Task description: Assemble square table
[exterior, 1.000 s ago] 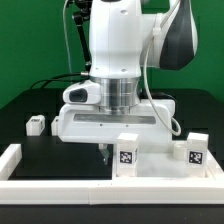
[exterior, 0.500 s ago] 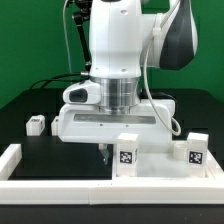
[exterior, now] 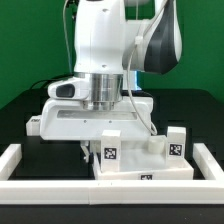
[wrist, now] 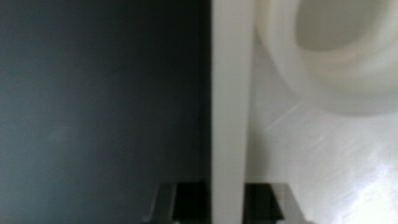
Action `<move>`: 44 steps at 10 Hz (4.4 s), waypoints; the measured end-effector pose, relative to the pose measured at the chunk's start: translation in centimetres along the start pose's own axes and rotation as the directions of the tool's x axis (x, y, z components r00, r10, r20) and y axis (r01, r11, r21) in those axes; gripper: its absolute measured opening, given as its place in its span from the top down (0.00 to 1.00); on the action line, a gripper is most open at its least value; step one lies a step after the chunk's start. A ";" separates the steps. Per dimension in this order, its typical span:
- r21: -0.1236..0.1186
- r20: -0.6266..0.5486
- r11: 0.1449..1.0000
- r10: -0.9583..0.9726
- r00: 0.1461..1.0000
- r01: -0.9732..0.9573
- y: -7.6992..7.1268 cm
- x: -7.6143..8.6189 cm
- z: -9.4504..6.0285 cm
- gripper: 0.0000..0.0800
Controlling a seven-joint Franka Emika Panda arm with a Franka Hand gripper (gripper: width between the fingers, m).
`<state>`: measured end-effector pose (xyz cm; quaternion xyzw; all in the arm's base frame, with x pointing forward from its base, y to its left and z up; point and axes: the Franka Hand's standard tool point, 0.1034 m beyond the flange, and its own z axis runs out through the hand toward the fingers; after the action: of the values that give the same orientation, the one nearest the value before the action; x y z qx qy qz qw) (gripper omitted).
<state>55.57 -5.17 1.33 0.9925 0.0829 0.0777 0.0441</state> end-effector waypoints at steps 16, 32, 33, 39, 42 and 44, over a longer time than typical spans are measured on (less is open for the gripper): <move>-0.124 0.053 0.265 -0.960 0.273 0.956 0.1 4.3 -1.5 0.90; -0.081 0.132 -0.801 -0.599 -0.790 0.594 -10.1 5.0 -1.7 0.91; -0.032 0.112 -0.901 -0.434 -0.894 0.433 -10.8 4.6 -1.4 0.91; -0.031 0.121 -0.981 -0.192 -0.974 0.189 -11.5 5.1 -1.7 0.92; -0.033 0.111 -0.985 -0.172 -0.979 0.170 -13.4 5.6 -1.8 0.92; -0.019 0.085 -0.989 -0.146 -0.986 0.145 -15.7 6.1 -1.9 0.92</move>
Offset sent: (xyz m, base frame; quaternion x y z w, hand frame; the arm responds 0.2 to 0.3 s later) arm 0.0000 0.0000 0.0000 0.0000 0.0000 -0.1938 0.9810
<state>58.75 11.40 2.51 -0.0126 0.9920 -0.0285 0.1227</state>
